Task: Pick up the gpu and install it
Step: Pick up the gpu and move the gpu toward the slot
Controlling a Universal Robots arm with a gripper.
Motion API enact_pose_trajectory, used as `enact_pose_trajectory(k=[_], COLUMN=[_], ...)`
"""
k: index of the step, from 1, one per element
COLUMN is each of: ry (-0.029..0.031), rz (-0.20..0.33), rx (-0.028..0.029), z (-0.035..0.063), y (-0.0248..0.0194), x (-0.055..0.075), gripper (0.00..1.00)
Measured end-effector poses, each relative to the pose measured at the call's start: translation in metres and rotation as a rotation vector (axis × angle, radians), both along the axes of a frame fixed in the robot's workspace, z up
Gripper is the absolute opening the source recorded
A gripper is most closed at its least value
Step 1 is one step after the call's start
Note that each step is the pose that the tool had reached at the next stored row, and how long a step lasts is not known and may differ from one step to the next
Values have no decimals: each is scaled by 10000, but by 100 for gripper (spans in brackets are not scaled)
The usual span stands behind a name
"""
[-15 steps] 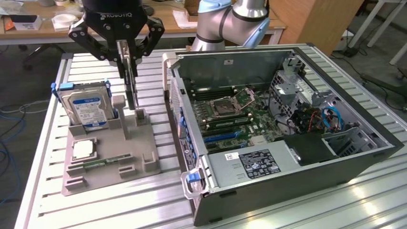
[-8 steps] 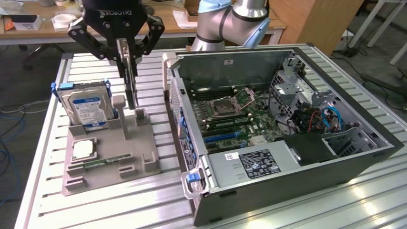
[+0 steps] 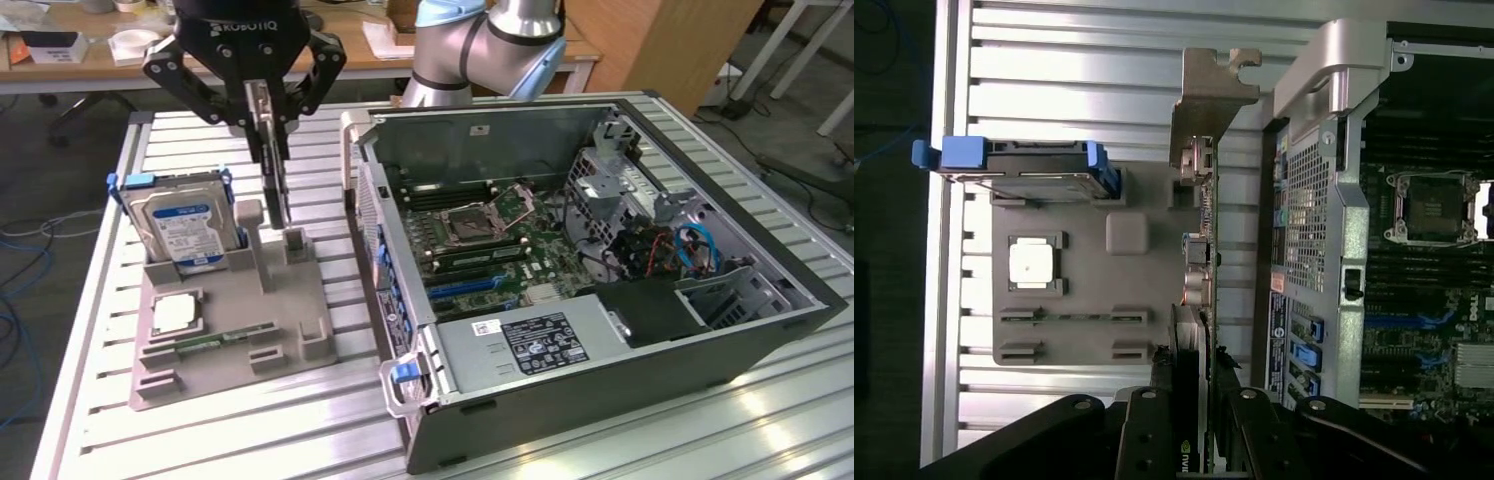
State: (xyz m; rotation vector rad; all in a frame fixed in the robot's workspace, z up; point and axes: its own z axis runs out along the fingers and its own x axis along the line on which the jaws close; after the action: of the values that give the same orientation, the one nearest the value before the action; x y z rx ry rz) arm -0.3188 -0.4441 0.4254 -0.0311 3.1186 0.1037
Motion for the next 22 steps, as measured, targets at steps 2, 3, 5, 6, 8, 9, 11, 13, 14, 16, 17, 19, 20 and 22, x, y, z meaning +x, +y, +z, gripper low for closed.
enact_pose_trajectory(k=[2,3,5,6,8,9,11,13,14,16,17,19,20,22], ry=[-2,0,-2,-2,-1,-1,-1,-1,-1,-1,-2,-1,-2,-1], rz=[-1,-2,0,-1,-1,-1,-1,-1,-3,0,1,-2,-1,-1], rx=[1,1,1,1,1,1,1,1,1,1,1,1,1,1], z=[-1,-1,-1,-1,-1,-1,-1,-1,-1,-1,-1,-1,-1,-1], y=[-1,-1,-1,-1,-1,-1,-1,-1,-1,-1,-1,-1,-1,-1], x=[10,13,32,40,55,62,74,83,84,93,99,103,109,130], gripper=[26,26,26,26,26,26,26,26,26,26,26,26,26,26])
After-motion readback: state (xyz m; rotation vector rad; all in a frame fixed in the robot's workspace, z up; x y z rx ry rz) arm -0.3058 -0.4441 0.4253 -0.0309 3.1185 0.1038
